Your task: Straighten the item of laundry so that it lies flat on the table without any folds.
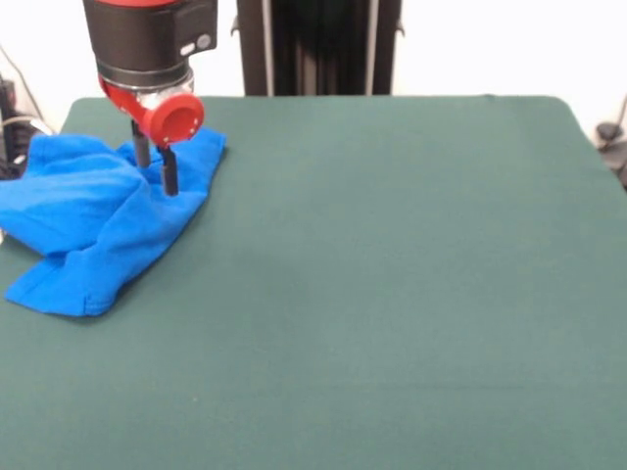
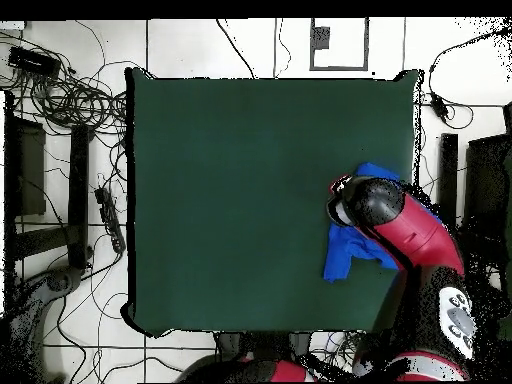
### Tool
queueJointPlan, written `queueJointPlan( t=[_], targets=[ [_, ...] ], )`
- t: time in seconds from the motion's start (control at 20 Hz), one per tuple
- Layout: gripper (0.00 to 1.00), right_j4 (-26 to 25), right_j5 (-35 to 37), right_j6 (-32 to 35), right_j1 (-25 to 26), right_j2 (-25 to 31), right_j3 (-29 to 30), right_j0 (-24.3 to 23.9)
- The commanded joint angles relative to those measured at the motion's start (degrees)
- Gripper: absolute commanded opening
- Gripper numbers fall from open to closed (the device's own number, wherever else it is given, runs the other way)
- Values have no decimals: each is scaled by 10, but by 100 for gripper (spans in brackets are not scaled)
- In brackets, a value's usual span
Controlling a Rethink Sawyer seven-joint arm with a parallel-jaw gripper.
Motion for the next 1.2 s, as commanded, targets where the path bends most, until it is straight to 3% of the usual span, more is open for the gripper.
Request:
queueJointPlan(
  t=[0.05, 1.2],
  targets=[
    [100, 45, 7, 163, 35, 42, 15, 15],
    [100, 142, -58, 188, 48, 77, 69, 36]
  ],
)
